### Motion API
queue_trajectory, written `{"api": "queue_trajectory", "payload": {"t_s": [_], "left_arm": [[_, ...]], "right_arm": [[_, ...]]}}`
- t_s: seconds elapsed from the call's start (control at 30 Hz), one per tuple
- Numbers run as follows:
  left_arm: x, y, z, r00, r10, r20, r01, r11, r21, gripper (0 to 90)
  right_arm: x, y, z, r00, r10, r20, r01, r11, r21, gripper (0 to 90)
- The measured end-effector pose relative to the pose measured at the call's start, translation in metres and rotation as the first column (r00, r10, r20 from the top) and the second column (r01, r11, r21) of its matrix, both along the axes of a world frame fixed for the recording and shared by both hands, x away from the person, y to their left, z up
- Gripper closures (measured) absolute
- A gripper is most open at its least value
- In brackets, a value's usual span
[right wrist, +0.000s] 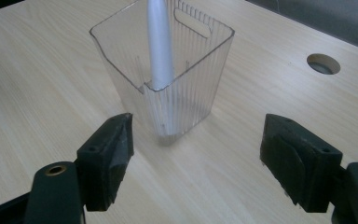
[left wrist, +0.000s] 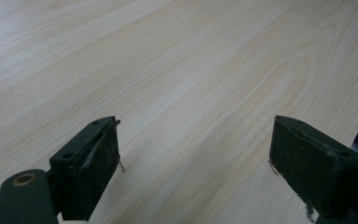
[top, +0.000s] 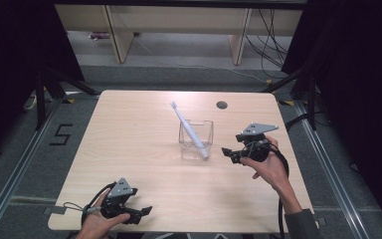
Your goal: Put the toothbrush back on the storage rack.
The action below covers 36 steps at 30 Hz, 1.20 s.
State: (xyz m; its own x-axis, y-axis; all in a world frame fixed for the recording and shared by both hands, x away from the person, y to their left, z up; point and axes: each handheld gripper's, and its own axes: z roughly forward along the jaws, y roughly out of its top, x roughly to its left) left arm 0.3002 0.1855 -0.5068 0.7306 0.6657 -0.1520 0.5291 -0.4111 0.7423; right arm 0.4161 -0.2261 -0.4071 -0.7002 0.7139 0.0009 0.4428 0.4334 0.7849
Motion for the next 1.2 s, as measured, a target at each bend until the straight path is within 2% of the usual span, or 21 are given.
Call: {"api": "queue_trajectory", "payload": {"t_s": [0.1, 0.13, 0.2, 0.23, 0.3, 0.4, 0.43, 0.57, 0.67, 0.7, 0.73, 0.77, 0.87, 0.93, 0.97, 1.0, 1.03, 1.1, 1.13, 1.2], "left_arm": [[0.0, 0.0, 0.0, 1.0, 0.002, 0.0, -0.002, 1.0, -0.001, 15.1], [0.0, 0.0, 0.0, 1.0, 0.002, 0.0, -0.002, 1.0, -0.001, 15.1], [0.0, 0.0, 0.0, 1.0, 0.003, 0.0, -0.003, 1.0, -0.002, 15.1], [0.0, 0.0, 0.0, 1.0, 0.002, 0.0, -0.002, 1.0, -0.002, 15.1], [0.0, 0.0, 0.0, 1.0, 0.001, 0.0, -0.001, 1.0, -0.001, 15.1], [0.0, 0.0, 0.0, 1.0, 0.002, 0.0, -0.002, 1.0, -0.001, 15.1], [0.0, 0.0, 0.0, 1.0, 0.002, 0.0, -0.002, 1.0, -0.001, 15.1], [0.0, 0.0, 0.0, 1.0, 0.002, 0.0, -0.002, 1.0, -0.001, 15.1], [0.0, 0.0, 0.0, 1.0, 0.001, 0.0, -0.001, 1.0, 0.0, 15.1], [0.0, 0.0, 0.0, 1.0, 0.001, 0.0, -0.001, 1.0, 0.0, 15.1], [0.0, 0.0, 0.0, 1.0, 0.001, 0.0, -0.001, 1.0, 0.0, 15.1], [0.0, 0.0, 0.0, 1.0, 0.003, 0.0, -0.003, 1.0, -0.001, 15.1], [0.0, 0.0, 0.0, 1.0, 0.002, 0.001, -0.002, 1.0, -0.002, 15.1], [0.0, 0.001, 0.001, 1.0, -0.005, 0.001, 0.005, 0.9999, 0.012, 15.1], [0.0, 0.0, 0.0, 1.0, 0.004, 0.0, -0.004, 1.0, -0.002, 15.1], [0.001, 0.001, 0.0, 1.0, -0.001, 0.004, 0.001, 0.9999, 0.017, 15.1], [0.001, 0.001, 0.0, 1.0, -0.001, 0.004, 0.001, 0.9999, 0.017, 15.1], [0.0, 0.001, 0.001, 1.0, -0.004, 0.001, 0.004, 0.9999, 0.01, 15.1], [0.0, 0.001, 0.001, 1.0, -0.003, 0.002, 0.003, 0.9999, 0.01, 15.1], [0.0, 0.001, 0.001, 1.0, -0.004, 0.001, 0.004, 0.9999, 0.01, 15.1]], "right_arm": [[-0.004, -0.002, -0.002, 0.9999, -0.013, -0.001, 0.013, 1.0, -0.005, 24.6], [-0.006, -0.002, -0.003, 0.9995, -0.018, -0.026, 0.018, 1.0, 0.001, 24.5], [-0.006, -0.003, -0.004, 0.9997, -0.021, -0.01, 0.021, 1.0, 0.001, 24.2], [-0.005, -0.006, -0.005, 0.9998, 0.003, 0.019, -0.002, 1.0, -0.008, 23.9], [-0.009, -0.006, -0.006, 0.9999, -0.013, 0.005, 0.013, 1.0, -0.003, 23.9], [-0.012, -0.006, -0.008, 1.0, -0.005, 0.006, 0.005, 1.0, -0.003, 24.0], [-0.012, -0.007, -0.009, 0.9998, -0.001, 0.022, 0.001, 1.0, -0.004, 24.0], [-0.016, -0.009, -0.011, 0.9996, 0.001, 0.027, -0.001, 1.0, -0.013, 23.2], [-0.019, -0.008, -0.013, 1.0, -0.005, 0.007, 0.005, 1.0, -0.006, 23.1], [-0.02, -0.009, -0.015, 0.9996, -0.002, 0.027, 0.002, 1.0, -0.015, 22.2], [-0.02, -0.009, -0.015, 0.9996, -0.002, 0.027, 0.002, 1.0, -0.015, 22.2], [-0.022, -0.009, -0.017, 0.9999, -0.016, 0.006, 0.016, 1.0, 0.004, 20.5], [-0.024, -0.011, -0.019, 0.9998, -0.01, 0.017, 0.01, 1.0, 0.0, 19.8], [-0.025, -0.011, -0.019, 0.9999, -0.008, 0.007, 0.008, 1.0, -0.004, 19.8], [-0.027, -0.011, -0.021, 0.9999, -0.017, 0.003, 0.017, 1.0, 0.004, 19.9], [-0.029, -0.012, -0.022, 0.9998, -0.004, 0.018, 0.004, 1.0, -0.006, 20.0], [-0.029, -0.012, -0.022, 0.9998, -0.004, 0.018, 0.004, 1.0, -0.006, 20.0], [-0.033, -0.012, -0.023, 0.9999, -0.01, -0.01, 0.01, 1.0, 0.004, 20.1], [-0.032, -0.013, -0.024, 0.9999, 0.0, 0.016, 0.0, 1.0, -0.006, 20.1], [-0.036, -0.014, -0.024, 1.0, -0.001, 0.009, 0.001, 1.0, 0.006, 20.3]]}}
